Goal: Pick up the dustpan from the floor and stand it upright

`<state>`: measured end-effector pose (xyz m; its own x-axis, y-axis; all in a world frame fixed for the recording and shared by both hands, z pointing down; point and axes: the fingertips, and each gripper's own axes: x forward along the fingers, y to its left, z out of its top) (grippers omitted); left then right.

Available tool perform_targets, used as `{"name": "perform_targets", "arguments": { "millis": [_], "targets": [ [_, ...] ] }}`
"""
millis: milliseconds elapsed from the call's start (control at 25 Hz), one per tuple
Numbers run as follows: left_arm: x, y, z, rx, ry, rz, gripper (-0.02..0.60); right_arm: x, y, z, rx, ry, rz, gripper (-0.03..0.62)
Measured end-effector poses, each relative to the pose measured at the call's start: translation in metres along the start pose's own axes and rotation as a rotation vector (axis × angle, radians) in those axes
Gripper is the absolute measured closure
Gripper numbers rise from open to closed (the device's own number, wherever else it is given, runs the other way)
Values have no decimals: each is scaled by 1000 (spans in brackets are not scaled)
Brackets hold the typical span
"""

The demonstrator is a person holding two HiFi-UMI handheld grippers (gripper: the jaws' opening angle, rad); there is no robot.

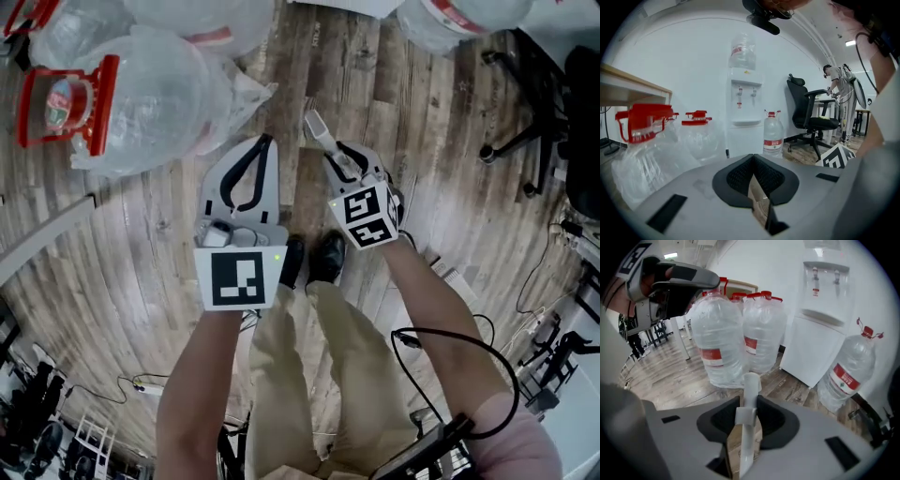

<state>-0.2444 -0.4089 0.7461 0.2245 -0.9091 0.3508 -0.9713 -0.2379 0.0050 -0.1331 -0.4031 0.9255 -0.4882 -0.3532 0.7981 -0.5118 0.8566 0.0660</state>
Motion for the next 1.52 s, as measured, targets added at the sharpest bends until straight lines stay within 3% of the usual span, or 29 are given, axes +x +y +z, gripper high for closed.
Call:
{"name": "perform_targets", "arguments": {
  "millis": [360,680,800,920,1040,1520],
  "targets": [
    [-12,-33,142,120,-102,-117,569,-123,-36,54,59,-84,-124,480],
    [-42,-65,234,114,-173,-177,569,-220,-40,82,111,-125,-193,484],
    [-58,-78,260,106,-195,-210,569,-255,-39,85,125,-141,-221,484],
    [-73,-94,283,36,-209,-246,569,-292,-38,83,152,-156,-252,484],
    [-92,-113,302,15,-215,-289,569,-326,-35,77,186,-164,-289,484],
    [-153,-214,363,30,-237,-390,569,-466,-45,33,269,-204,-414,482]
  ]
}}
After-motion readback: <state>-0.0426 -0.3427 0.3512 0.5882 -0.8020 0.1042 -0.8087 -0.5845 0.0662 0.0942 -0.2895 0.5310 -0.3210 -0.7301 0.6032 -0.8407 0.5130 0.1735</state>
